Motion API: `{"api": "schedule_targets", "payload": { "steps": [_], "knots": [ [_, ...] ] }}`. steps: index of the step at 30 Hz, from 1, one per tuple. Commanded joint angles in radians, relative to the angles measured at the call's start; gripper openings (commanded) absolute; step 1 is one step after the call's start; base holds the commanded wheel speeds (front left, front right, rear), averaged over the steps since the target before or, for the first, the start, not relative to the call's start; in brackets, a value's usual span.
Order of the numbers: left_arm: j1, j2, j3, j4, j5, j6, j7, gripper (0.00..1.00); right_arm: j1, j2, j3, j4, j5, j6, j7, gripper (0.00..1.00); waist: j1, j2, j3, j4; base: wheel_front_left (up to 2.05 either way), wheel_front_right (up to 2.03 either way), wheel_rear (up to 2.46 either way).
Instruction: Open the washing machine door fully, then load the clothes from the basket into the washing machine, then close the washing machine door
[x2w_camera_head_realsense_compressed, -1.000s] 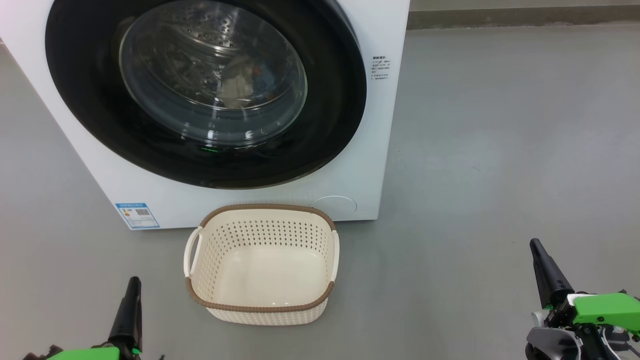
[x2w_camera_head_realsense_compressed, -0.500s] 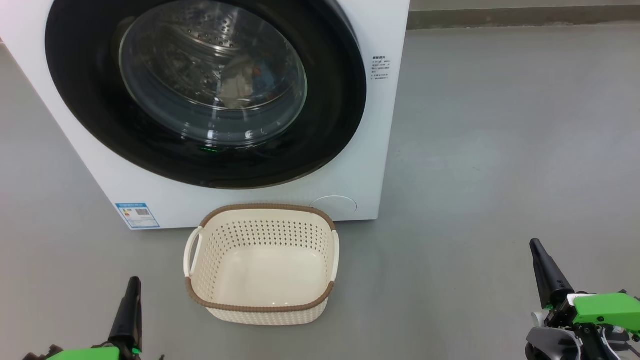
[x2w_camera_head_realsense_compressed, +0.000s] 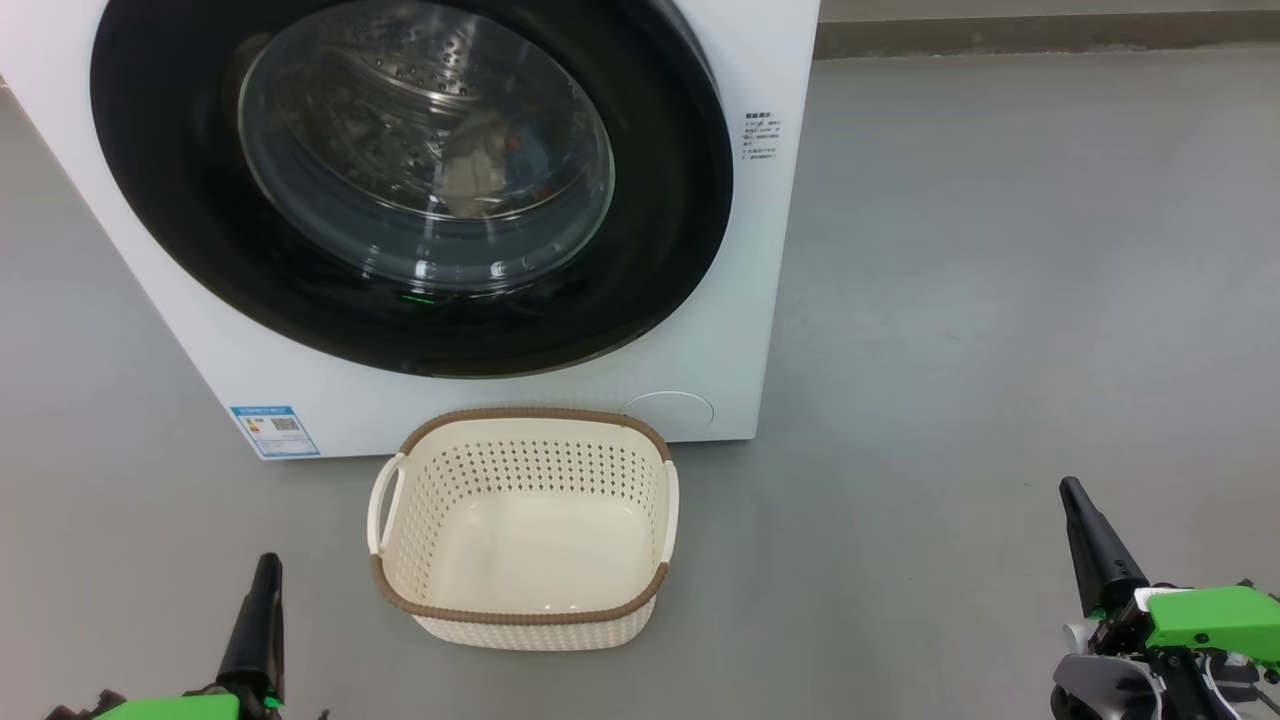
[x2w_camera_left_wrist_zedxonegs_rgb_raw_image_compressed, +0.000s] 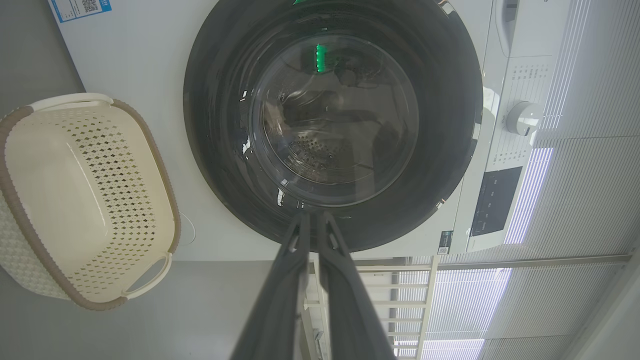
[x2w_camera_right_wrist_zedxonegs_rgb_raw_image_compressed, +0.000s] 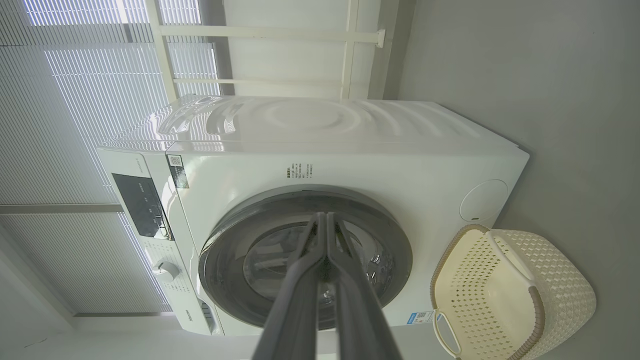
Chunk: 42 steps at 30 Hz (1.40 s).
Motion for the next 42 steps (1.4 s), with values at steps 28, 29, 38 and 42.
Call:
{"api": "schedule_targets", "payload": {
  "steps": [28,29,38,42],
  "knots": [
    [-0.036,0.009,0.032,-0.030,-0.008,0.001,0.007,0.00,-0.040,-0.010,0.018,-0.024,0.001,0.002,0.007,0.00,0.0000,-0.0001,0.000,0.000,0.00,0.00,0.00],
    [-0.036,0.009,0.032,-0.031,-0.008,0.001,0.007,0.00,-0.040,-0.010,0.018,-0.024,0.001,0.002,0.007,0.00,0.0000,-0.0001,0.000,0.000,0.00,0.00,0.00],
    [-0.036,0.009,0.032,-0.031,-0.008,0.001,0.007,0.00,-0.040,-0.010,0.018,-0.024,0.001,0.002,0.008,0.00,0.0000,-0.0001,0.000,0.000,0.00,0.00,0.00],
    [-0.036,0.009,0.032,-0.031,-0.008,0.001,0.007,0.00,-0.040,-0.010,0.018,-0.024,0.001,0.002,0.008,0.00,0.0000,-0.0001,0.000,0.000,0.00,0.00,0.00]
  ]
}}
